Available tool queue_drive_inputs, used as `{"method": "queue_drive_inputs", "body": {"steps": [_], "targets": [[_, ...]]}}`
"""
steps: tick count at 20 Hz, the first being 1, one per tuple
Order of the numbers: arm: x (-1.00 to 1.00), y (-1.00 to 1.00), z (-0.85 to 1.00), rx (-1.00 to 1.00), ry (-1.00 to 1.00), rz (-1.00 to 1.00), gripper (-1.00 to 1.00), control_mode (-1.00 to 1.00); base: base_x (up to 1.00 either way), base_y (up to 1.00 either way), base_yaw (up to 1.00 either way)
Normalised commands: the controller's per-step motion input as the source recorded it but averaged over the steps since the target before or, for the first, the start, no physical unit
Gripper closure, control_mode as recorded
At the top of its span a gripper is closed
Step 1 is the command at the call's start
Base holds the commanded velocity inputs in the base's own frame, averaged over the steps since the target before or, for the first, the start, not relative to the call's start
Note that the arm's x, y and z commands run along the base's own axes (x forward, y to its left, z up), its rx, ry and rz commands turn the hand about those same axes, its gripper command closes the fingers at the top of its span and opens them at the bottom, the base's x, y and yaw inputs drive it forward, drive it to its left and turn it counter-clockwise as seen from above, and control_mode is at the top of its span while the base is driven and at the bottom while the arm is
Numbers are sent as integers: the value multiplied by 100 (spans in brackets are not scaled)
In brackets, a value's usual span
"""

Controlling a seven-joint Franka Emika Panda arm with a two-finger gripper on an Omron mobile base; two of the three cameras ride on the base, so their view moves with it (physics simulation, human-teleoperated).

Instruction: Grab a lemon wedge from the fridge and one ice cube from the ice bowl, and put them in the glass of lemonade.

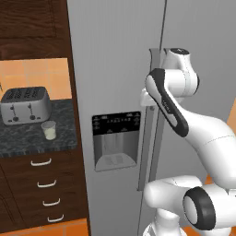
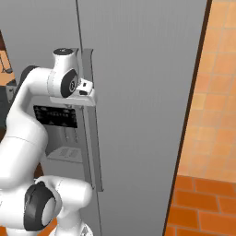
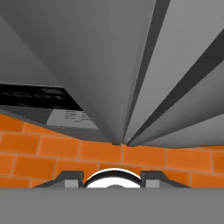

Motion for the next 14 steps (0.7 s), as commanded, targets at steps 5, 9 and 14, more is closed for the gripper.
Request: {"method": "queue_drive_inputs", "body": {"steps": [5,9,14], "targets": [[-13,-7,3,0,0,-2,-100,-100,0,0,0],[-33,-55,-10,0,-4,-6,-100,-100,0,0,0],[0,0,0,0,0,0,-100,100,-53,-42,0]]}}
